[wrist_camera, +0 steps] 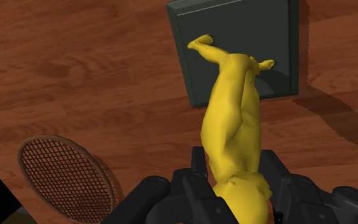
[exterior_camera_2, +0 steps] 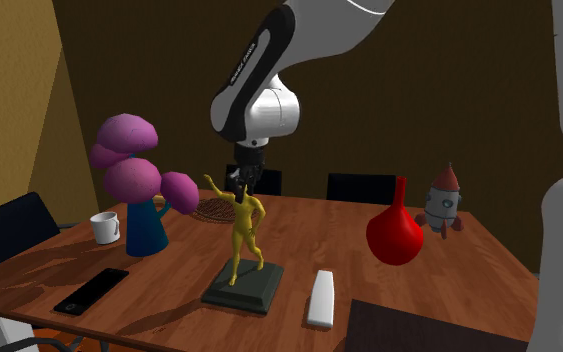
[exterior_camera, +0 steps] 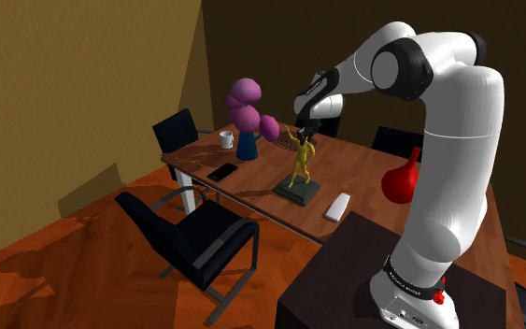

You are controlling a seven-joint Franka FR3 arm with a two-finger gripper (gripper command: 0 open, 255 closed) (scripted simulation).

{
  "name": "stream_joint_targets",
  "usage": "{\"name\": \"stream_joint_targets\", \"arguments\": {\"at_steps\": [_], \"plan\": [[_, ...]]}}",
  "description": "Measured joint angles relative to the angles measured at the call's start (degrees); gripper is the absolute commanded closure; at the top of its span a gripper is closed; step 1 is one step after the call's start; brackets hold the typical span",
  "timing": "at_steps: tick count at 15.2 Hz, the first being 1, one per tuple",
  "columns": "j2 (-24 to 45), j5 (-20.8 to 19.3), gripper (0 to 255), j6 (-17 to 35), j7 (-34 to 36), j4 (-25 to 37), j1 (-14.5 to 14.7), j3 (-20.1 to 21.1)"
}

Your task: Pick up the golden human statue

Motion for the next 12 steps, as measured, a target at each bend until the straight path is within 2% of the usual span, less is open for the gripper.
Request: {"name": "stream_joint_targets", "arguments": {"at_steps": [12], "plan": [[-4.8,-3.8,255,-6.6,2.5,1.8,1.2,-1.6]]}}
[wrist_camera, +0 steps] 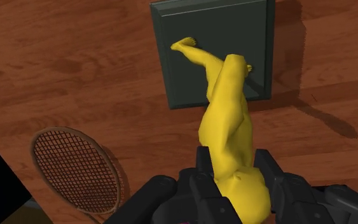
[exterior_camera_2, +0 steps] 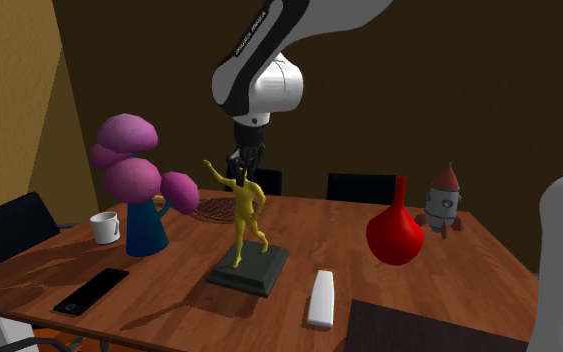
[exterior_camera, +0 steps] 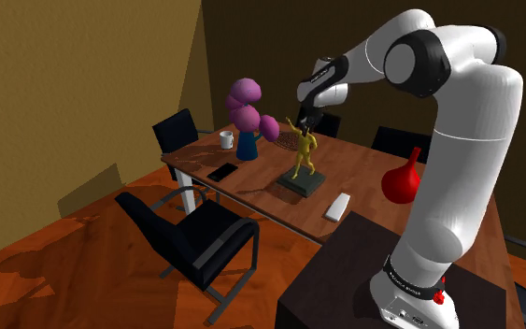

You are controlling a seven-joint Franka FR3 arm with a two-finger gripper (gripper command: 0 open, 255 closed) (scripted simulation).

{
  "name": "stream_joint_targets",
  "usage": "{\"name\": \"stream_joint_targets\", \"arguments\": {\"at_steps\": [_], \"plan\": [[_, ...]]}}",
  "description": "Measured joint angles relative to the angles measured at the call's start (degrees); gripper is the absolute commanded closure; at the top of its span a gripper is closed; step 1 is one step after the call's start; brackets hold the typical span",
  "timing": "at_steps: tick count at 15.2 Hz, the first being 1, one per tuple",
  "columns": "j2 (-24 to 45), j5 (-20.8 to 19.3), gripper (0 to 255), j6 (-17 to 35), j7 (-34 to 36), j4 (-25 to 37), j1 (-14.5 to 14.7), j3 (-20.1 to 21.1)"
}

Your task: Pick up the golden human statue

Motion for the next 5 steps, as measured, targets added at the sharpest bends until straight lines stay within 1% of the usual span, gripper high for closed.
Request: {"name": "stream_joint_targets", "arguments": {"at_steps": [5], "plan": [[-1.3,-1.0,255,-3.2,0.6,2.0,0.2,-0.3]]}}
